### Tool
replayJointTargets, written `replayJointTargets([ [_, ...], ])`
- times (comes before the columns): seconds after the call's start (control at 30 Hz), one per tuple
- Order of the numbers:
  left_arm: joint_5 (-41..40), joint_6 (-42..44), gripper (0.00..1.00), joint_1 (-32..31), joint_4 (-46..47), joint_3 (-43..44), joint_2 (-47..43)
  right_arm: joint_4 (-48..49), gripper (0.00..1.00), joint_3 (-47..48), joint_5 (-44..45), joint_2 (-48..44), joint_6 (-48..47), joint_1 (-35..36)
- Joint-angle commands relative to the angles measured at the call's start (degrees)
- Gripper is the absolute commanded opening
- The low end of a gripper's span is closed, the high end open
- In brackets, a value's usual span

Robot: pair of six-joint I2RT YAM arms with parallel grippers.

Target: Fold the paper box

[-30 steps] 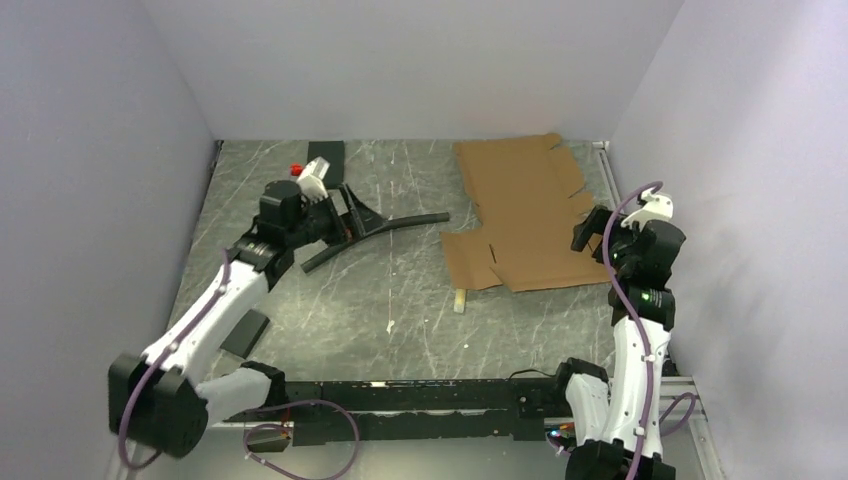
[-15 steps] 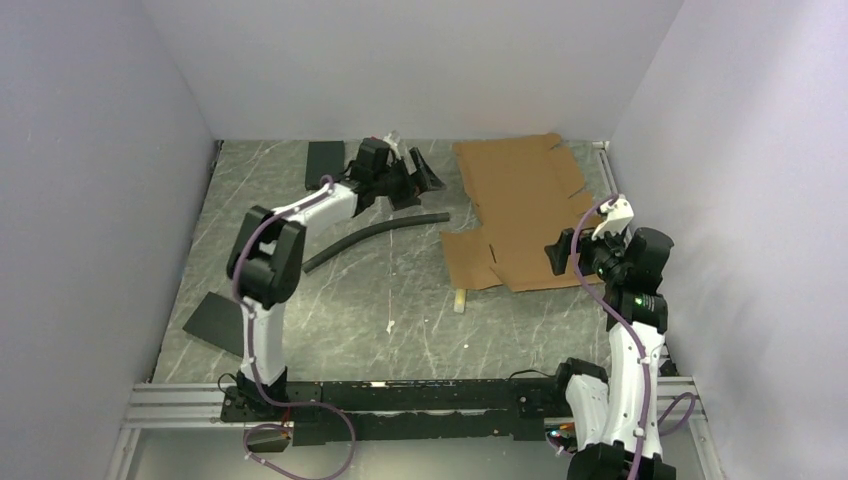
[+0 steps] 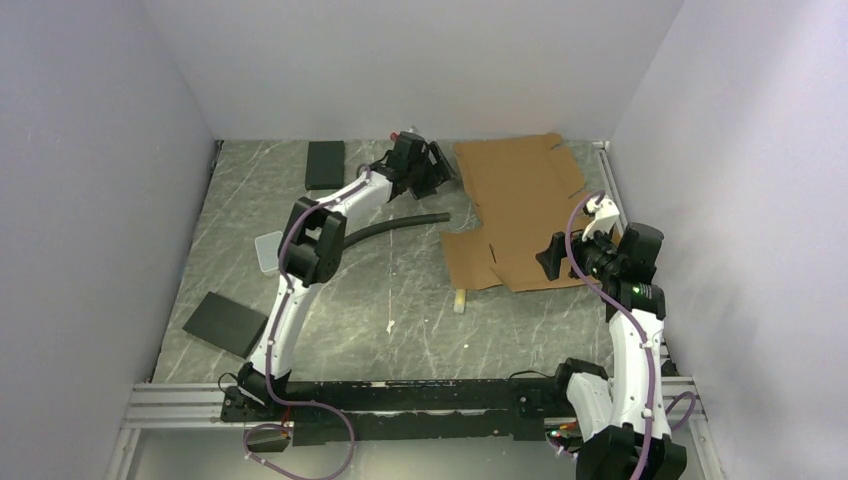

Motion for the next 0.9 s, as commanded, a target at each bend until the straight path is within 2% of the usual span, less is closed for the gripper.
replayJointTargets([
  [0.0, 0.7, -0.5, 0.79, -0.7, 3.1, 7.7, 6.0, -0.2, 1.00, 2.6, -1.8, 0.4, -1.2, 0.3],
  [0.23, 3.8, -3.1, 0.68, -0.7, 4.7, 18.3, 14.4, -0.4, 1.00, 2.5, -2.2, 1.0, -1.4, 0.9],
  [0.43, 5.7, -6.8, 0.55, -0.7, 8.5, 22.0, 19.5, -0.5, 1.00, 2.5, -2.3, 1.2, -1.6, 1.0],
  [0.5, 6.2, -8.1, 0.41, -0.8, 10.1, 23.0, 20.7, -0.5, 1.00, 2.5, -2.1, 1.2, -1.7, 1.0],
  [0.6, 7.2, -9.1, 0.09, -0.8, 13.3, 23.4, 21.3, -0.4, 1.00, 2.4, -1.8, 1.2, -1.7, 1.0],
  [0.63, 7.6, -9.0, 0.01, -0.8, 14.8, 22.6, 20.5, -0.4, 1.00, 2.3, -1.8, 1.2, -1.8, 1.0],
  [0.7, 7.2, -9.0, 0.00, -0.5, 21.3, 17.4, 16.8, -0.5, 1.00, 2.2, -1.7, 1.1, -1.8, 1.0],
  [0.8, 3.5, -9.5, 0.00, -0.3, 39.4, -0.3, 7.0, -0.6, 1.00, 2.2, -1.7, 0.9, -2.0, 1.0],
  [0.87, 1.2, -8.9, 0.00, -0.1, 50.0, -8.6, 1.1, -0.7, 1.00, 2.1, -2.0, 0.8, -2.1, 1.0],
])
